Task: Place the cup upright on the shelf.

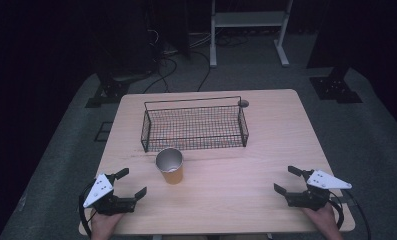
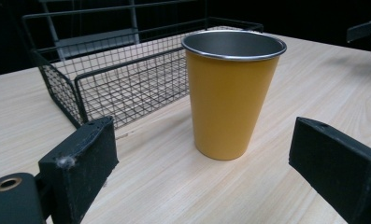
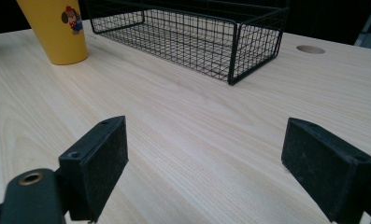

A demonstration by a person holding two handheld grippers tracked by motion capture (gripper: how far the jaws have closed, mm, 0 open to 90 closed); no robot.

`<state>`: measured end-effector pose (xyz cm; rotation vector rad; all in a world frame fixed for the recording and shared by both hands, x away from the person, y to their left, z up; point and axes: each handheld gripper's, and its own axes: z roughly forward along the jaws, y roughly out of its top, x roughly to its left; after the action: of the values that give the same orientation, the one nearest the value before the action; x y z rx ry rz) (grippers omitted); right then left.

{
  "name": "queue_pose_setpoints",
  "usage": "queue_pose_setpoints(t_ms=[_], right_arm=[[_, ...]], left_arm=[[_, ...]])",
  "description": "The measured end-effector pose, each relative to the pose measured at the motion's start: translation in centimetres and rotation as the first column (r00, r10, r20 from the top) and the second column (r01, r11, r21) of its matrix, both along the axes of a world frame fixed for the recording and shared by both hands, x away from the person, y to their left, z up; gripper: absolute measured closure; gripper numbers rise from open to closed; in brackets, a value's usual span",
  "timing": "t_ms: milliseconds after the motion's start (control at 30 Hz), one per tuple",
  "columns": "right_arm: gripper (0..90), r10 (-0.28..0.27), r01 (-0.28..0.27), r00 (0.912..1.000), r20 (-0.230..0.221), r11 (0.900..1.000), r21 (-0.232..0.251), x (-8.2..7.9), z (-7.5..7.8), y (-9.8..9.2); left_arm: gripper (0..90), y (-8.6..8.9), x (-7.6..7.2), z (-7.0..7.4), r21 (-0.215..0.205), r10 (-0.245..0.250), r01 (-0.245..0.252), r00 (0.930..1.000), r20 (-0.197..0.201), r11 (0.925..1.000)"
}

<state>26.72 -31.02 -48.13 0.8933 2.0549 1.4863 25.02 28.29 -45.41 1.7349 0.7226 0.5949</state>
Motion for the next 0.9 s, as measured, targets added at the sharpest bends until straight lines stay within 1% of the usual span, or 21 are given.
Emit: queue_pose_setpoints(t_ms=[67, 133, 200, 300, 500, 567, 700, 900], right_arm=[[13.6, 0.001, -0.001, 1.0, 0.001, 1.0, 0.0, 0.0, 0.0, 0.0], [13.6, 0.001, -0.001, 1.0, 0.001, 1.0, 0.001, 0.0, 0.0, 0.0], [13.6, 0.001, -0.001, 1.0, 0.001, 1.0, 0.0, 0.0, 0.0, 0.0], [13.6, 0.001, -0.001, 1.0, 0.001, 1.0, 0.0, 0.0, 0.0, 0.0], [13.6, 0.0, 0.0, 1.0, 0.001, 1.0, 0.001, 0.0, 0.0, 0.0], [13.6, 0.0, 0.0, 1.0, 0.001, 1.0, 0.001, 0.0, 0.0, 0.0], [13.6, 0.0, 0.0, 1.0, 0.001, 1.0, 0.001, 0.0, 0.0, 0.0], [13.6, 0.0, 0.0, 1.0, 0.001, 1.0, 0.001, 0.0, 0.0, 0.0]], left_arm=[[6.8, -0.4, 0.3, 0.1, 0.005, -0.015, 0.015, 0.9998, -0.01, 0.9999], [6.8, -0.7, 0.5, 0.1, 0.015, -0.023, 0.023, 0.9997, -0.011, 0.9996], [6.8, -1.0, 0.7, 0.1, 0.015, -0.033, 0.033, 0.9994, -0.014, 0.9994], [6.8, -1.3, 0.9, 0.2, 0.021, -0.039, 0.039, 0.9991, -0.015, 0.999], [5.7, -1.8, 1.2, 0.4, 0.016, -0.054, 0.054, 0.9983, -0.02, 0.9984], [5.8, -2.1, 1.4, 0.5, 0.024, -0.059, 0.06, 0.998, -0.019, 0.9979], [4.9, -2.4, 1.6, 0.6, 0.022, -0.062, 0.062, 0.9979, -0.021, 0.9978], [2.8, -2.9, 1.9, 0.7, 0.039, -0.063, 0.064, 0.9977, -0.025, 0.9972]])
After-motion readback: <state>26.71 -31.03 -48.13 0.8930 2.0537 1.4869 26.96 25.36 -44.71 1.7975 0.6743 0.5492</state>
